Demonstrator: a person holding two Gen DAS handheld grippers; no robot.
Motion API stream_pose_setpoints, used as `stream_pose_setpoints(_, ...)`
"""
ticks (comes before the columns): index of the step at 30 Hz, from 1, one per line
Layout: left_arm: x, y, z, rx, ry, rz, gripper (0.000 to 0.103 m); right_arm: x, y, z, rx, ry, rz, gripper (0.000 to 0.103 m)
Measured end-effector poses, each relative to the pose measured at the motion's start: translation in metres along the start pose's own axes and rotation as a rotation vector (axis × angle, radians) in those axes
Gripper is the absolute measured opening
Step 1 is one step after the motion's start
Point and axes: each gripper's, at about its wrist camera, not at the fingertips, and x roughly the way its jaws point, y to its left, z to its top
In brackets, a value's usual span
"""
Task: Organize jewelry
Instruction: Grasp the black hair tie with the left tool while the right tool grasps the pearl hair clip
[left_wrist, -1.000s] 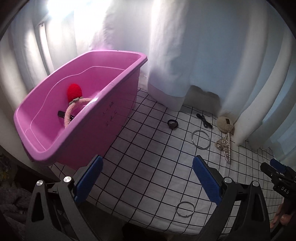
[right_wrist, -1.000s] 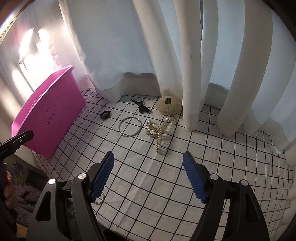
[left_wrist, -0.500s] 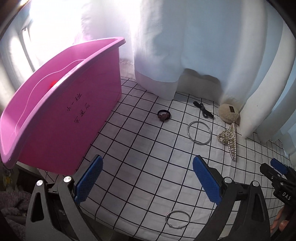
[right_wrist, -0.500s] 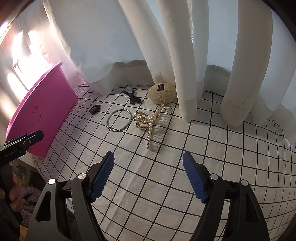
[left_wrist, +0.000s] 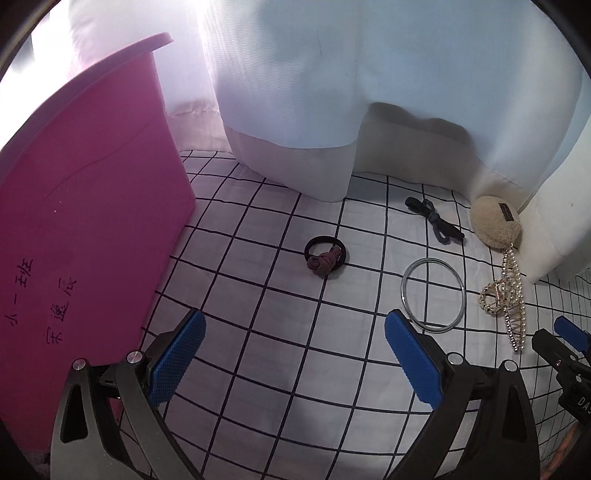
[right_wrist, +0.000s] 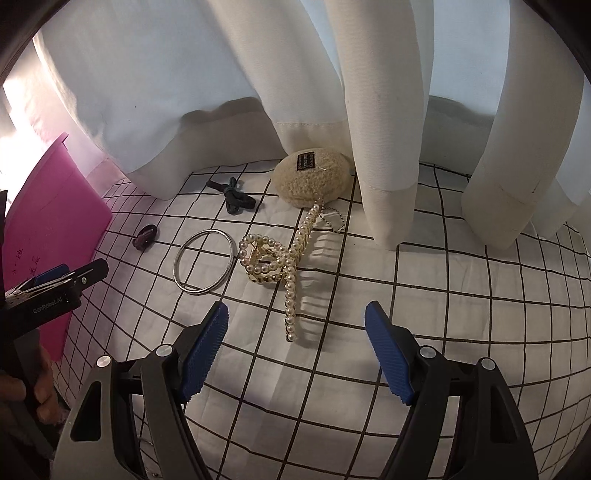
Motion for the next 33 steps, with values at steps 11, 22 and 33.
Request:
stream_pose_setpoints(11,0.046,0.003,0.019,0.020,0.016,-0.020,0.096,0.042,0.013,0.009,-0.007,0.032,-0.053,0.073)
stream_pose_setpoints(22,0.067,0.003,0.031,0.027,0.014,-0.028,0.096,0.064,0.025,0.017,-0.031,0.019,-0.109,0.073)
stream_pose_setpoints(33,0.080,-0.005,0.036,0.040,0.013,-0.033,0.096,0.070,0.023,0.018,-0.045,-0.034,-0.132,0.073)
